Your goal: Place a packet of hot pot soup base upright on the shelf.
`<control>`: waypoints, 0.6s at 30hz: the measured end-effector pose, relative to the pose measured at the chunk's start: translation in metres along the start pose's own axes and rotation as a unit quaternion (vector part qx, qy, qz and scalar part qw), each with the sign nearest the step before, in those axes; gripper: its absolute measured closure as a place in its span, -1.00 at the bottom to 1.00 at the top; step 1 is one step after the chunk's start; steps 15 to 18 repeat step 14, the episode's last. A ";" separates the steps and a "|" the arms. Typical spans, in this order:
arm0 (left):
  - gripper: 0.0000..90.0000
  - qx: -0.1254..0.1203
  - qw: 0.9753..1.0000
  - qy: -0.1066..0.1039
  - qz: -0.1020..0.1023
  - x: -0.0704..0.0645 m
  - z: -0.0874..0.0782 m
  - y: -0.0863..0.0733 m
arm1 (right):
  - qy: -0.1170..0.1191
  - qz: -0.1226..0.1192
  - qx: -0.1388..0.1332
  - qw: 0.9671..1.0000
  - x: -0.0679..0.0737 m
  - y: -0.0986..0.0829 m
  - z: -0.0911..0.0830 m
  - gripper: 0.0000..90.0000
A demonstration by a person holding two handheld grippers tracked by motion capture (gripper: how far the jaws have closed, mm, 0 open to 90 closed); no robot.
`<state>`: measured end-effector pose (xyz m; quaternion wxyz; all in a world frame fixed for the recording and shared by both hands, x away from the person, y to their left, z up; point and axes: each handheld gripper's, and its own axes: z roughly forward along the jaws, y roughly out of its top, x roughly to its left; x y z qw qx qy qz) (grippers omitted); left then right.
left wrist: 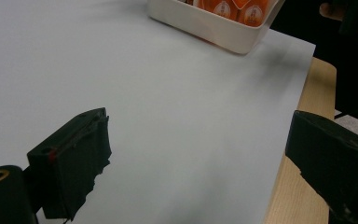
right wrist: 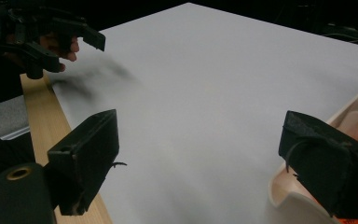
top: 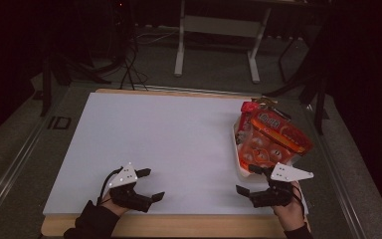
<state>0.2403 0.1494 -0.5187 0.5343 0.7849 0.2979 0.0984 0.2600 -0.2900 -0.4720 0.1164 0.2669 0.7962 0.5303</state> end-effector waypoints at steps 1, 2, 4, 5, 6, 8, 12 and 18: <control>-0.85 0.000 1.000 0.000 0.000 0.000 0.000 0.000 | 0.002 0.000 -0.001 1.000 0.000 0.000 0.001 -0.73; -0.85 0.000 1.000 0.000 0.000 0.000 0.000 0.000 | 0.006 -0.001 0.000 1.000 0.000 0.000 0.001 -0.73; -0.85 -0.001 1.000 0.001 -0.003 0.001 -0.001 -0.001 | 0.006 -0.002 0.001 1.000 0.000 0.000 0.002 -0.73; -0.85 -0.001 1.000 0.001 -0.004 0.001 -0.001 -0.001 | 0.008 -0.003 -0.001 1.000 -0.001 0.000 0.002 -0.73; -0.85 -0.002 1.000 0.002 -0.005 0.001 -0.001 -0.002 | 0.007 -0.002 -0.002 1.000 -0.001 0.000 0.002 -0.73; -0.85 -0.002 1.000 0.003 -0.007 0.002 -0.001 -0.002 | 0.010 0.000 -0.004 1.000 -0.001 0.000 0.002 -0.73; -0.85 0.000 1.000 0.005 -0.009 0.003 -0.001 -0.003 | 0.012 0.005 -0.001 1.000 -0.003 -0.001 0.003 -0.73; -0.85 0.001 1.000 0.005 -0.009 0.002 -0.001 -0.003 | 0.012 0.002 0.001 1.000 -0.002 -0.001 0.004 -0.73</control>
